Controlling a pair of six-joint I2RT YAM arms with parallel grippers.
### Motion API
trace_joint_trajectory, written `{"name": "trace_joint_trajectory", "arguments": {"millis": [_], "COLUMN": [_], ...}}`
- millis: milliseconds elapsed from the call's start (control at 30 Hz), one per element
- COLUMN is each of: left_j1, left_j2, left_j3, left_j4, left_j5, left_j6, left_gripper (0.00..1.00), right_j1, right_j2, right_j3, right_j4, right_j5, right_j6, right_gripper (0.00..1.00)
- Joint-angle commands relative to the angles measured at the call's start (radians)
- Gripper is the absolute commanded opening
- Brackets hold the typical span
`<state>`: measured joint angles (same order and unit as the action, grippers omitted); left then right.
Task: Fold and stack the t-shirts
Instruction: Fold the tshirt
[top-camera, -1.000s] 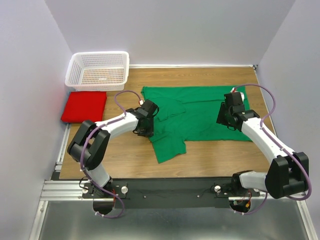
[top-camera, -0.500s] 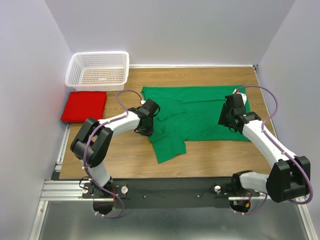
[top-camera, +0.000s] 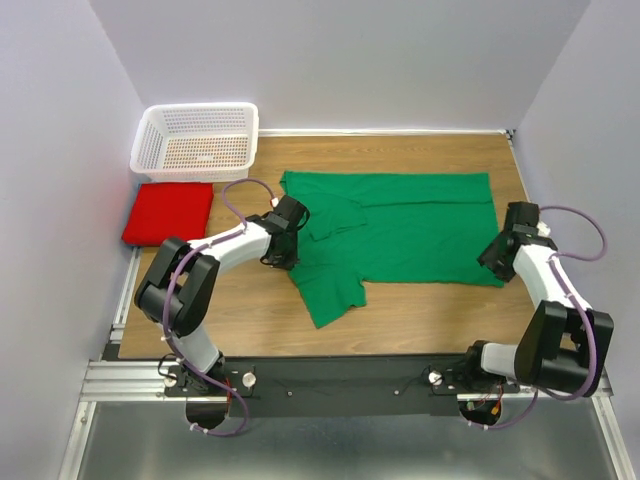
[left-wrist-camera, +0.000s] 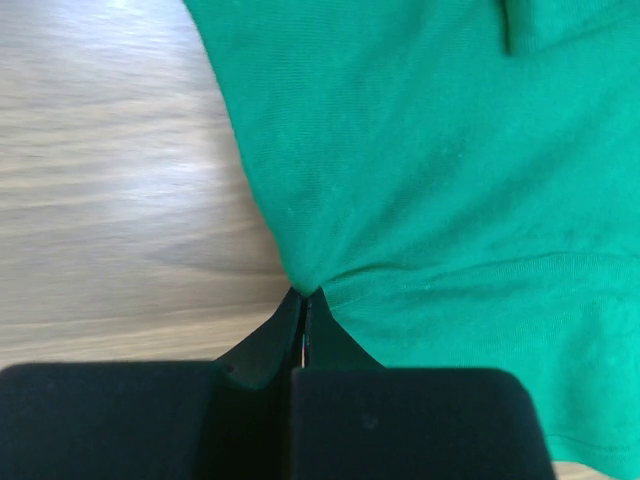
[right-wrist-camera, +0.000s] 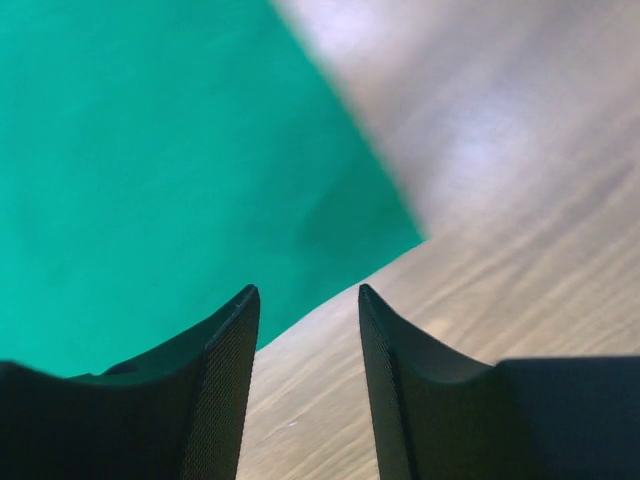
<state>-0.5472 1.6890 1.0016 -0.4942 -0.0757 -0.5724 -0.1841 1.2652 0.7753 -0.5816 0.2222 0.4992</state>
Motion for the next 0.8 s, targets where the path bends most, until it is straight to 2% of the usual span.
{"name": "trace_joint_trajectory", "arguments": {"millis": [0,133,333,767], "left_j1": [0.02,0.026,0.038,0.039], "left_j2": [-0.02,-0.028,-0.051,-0.048], "left_j3": [-0.035,-0.063,-0.069,-0.026], "left_j4": [0.003,0.031,0.042,0.019], "left_j5": [-0.041,-0.016,-0.01,-0.016], "left_j6": [0.048,0.055,0.069,0.023], "left_gripper": [0.0,0.0,0.0,0.0], "right_j1": [-0.139,-0.187,-0.195,-0.195], "right_j2": [0.037,0.053,0.066,0.066], "right_j3": [-0.041,-0.059,-0.059,-0.082], "right_j4": [-0.012,0.02,0.054,0.075], "right_j5": [-0.099,-0.093,0.017,0.063], "right_j6": [0.051,0.104,0.153,0.15], "right_gripper": [0.49,0.46,0.47,0.48]}}
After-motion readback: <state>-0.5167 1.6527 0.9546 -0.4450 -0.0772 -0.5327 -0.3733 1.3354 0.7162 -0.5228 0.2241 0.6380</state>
